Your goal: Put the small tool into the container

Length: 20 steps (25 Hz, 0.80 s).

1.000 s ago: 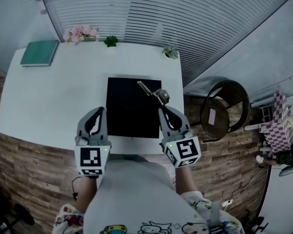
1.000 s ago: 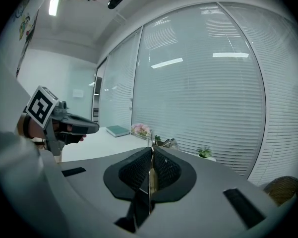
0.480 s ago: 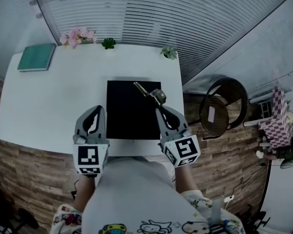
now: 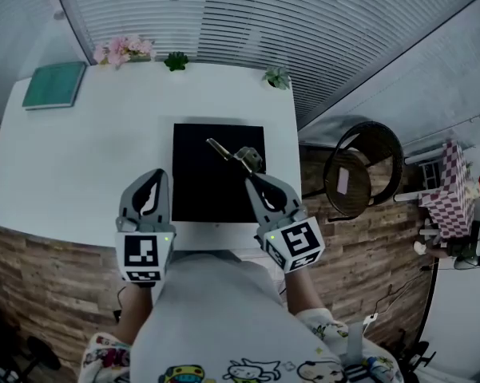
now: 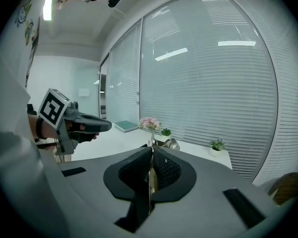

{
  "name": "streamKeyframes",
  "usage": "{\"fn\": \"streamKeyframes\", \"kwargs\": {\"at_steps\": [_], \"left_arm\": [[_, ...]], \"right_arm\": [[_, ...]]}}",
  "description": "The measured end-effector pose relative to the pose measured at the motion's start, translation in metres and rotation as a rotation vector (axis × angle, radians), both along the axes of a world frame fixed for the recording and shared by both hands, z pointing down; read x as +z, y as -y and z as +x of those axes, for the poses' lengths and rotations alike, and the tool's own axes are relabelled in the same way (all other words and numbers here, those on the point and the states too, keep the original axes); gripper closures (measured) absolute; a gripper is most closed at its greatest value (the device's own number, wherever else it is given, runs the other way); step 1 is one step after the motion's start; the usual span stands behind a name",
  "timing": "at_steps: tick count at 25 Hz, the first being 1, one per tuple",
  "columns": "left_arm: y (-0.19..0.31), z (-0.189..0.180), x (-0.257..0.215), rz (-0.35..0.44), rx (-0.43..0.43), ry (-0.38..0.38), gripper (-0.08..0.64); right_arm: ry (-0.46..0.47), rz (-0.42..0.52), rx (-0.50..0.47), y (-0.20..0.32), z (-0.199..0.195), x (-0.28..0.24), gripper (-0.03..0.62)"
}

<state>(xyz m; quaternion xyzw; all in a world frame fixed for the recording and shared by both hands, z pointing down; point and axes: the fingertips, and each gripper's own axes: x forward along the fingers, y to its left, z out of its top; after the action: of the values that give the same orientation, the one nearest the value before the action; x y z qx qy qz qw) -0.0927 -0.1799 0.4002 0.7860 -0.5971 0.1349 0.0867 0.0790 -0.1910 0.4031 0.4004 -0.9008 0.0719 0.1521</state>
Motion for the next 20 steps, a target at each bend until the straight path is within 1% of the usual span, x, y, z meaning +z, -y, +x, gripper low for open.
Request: {"fn": "streamKeyframes", "kwargs": {"at_steps": [4, 10, 20], "left_arm": [[-0.003, -0.001, 0.009, -0.022, -0.003, -0.01, 0.554], [-0.008, 0.001, 0.024, -0.055, -0.001, -0.017, 0.554], [-0.015, -0.002, 0.044, -0.096, -0.019, -0.023, 0.554]], "right_arm": [[0.006, -0.039, -0.039, -0.008, -0.01, 0.012, 0.581], [0.007, -0.096, -0.126, -0.023, -0.023, 0.029, 0.581], [0.002, -0.166, -0.258, -0.04, -0.033, 0.049, 0.581]]}}
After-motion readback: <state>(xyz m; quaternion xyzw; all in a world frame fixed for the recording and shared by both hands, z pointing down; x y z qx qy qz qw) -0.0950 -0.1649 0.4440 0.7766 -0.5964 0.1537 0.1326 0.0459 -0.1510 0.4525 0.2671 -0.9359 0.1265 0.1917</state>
